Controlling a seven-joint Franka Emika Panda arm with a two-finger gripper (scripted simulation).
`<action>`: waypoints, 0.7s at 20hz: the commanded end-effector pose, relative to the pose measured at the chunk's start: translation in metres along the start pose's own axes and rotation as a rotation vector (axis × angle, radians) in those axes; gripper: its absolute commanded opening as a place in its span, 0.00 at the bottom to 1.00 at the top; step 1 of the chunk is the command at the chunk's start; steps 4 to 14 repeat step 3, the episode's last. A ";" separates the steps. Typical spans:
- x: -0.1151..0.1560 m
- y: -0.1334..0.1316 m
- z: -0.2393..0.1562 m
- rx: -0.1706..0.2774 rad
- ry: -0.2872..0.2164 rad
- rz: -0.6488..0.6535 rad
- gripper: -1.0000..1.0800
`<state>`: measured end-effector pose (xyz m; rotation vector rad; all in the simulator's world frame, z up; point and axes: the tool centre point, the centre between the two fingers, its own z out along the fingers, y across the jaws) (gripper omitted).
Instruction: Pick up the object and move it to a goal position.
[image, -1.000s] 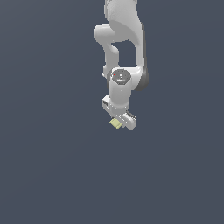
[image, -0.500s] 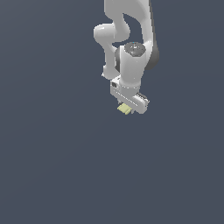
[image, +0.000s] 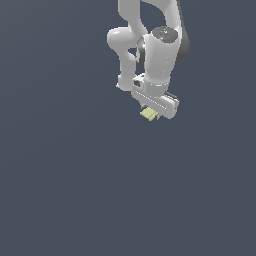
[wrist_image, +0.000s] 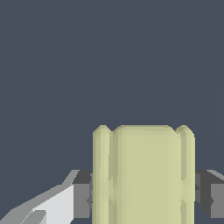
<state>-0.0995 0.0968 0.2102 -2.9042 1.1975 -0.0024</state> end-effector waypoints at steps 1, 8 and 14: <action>-0.003 0.000 -0.005 -0.001 0.000 0.001 0.00; -0.004 0.000 -0.006 -0.001 0.000 0.001 0.00; -0.004 0.000 -0.006 -0.001 0.000 0.001 0.00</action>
